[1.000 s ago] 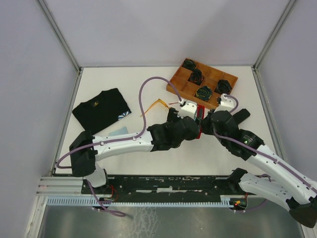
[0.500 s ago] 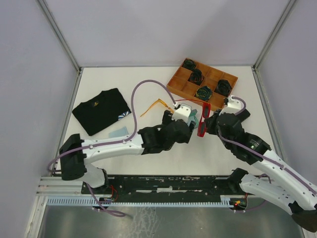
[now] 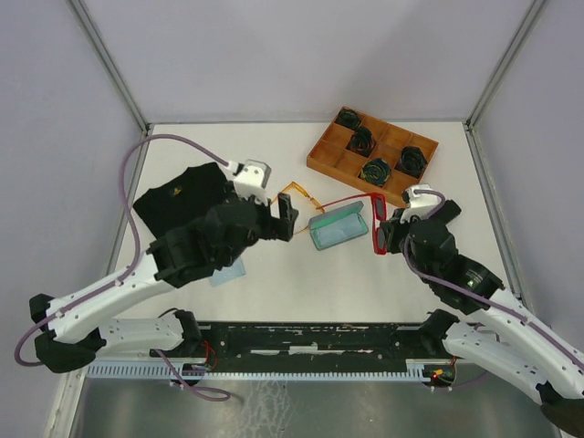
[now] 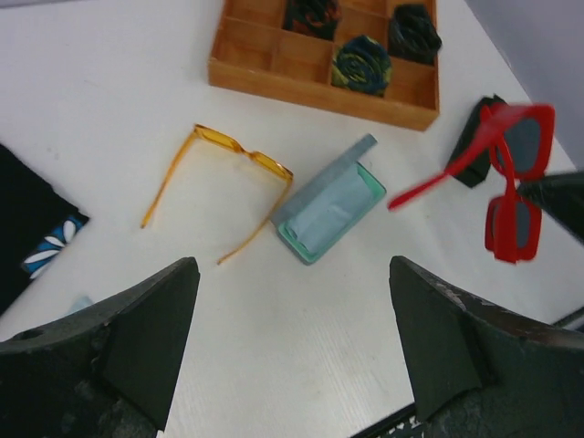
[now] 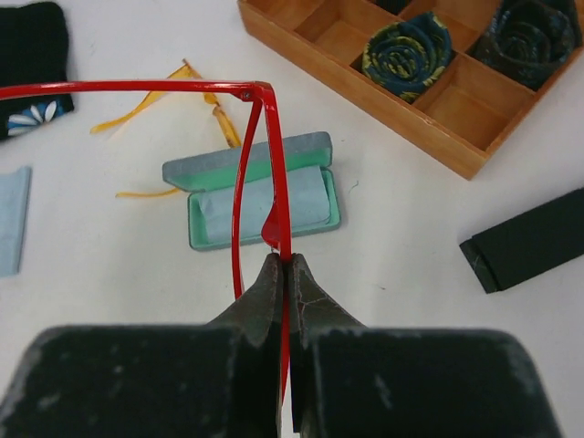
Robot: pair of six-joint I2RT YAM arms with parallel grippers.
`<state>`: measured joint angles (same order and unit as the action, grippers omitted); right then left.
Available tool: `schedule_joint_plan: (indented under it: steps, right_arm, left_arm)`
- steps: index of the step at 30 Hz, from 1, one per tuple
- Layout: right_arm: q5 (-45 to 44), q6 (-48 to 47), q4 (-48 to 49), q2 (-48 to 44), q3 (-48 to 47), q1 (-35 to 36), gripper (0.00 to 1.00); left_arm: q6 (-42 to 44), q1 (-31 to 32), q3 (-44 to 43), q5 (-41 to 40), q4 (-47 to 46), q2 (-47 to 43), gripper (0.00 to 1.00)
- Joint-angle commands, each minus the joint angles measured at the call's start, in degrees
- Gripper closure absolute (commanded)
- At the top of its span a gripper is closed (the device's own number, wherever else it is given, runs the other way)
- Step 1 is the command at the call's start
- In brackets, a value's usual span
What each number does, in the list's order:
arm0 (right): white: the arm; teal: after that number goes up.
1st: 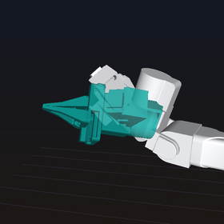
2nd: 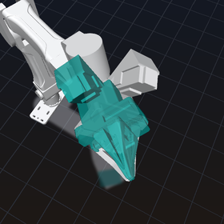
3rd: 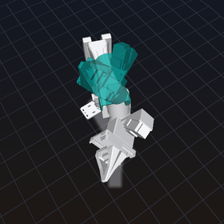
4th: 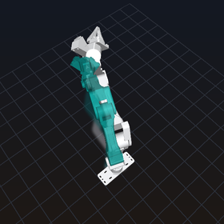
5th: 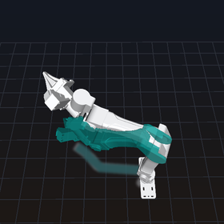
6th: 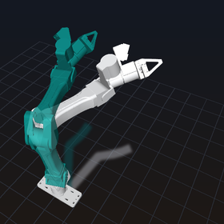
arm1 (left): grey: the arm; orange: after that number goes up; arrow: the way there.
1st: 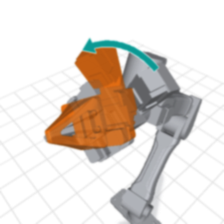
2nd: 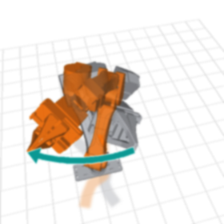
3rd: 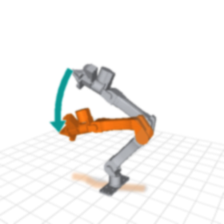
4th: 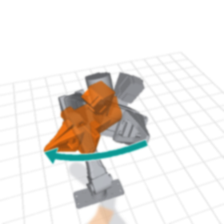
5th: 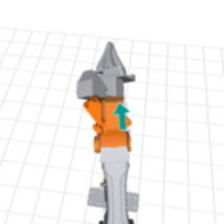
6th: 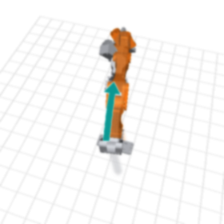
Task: Organize the sunglasses
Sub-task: Fold the sunglasses.
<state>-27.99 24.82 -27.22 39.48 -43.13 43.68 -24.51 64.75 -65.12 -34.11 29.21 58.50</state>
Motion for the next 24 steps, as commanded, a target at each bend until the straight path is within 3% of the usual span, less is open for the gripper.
schedule_joint_plan:
  steps: [1,6,16,24]
  right_arm:
    - [11.6,-15.67,8.49,-3.93,1.94,0.24,1.0]
    - [15.09,-19.46,12.7,-3.15,3.31,1.54,1.0]
    - [-1.17,-25.43,22.12,4.19,2.62,13.35,1.0]
    - [-3.69,-26.28,25.89,6.06,2.49,16.66,1.0]
  left_arm:
    - [0.26,-8.36,-10.45,4.27,9.58,1.19,0.08]
    - [-1.44,-11.02,-15.4,5.0,12.31,4.08,0.08]
    - [-5.28,-11.01,-11.64,10.05,10.33,6.61,0.08]
    - [-6.11,-10.97,-8.88,10.47,9.47,8.09,0.09]
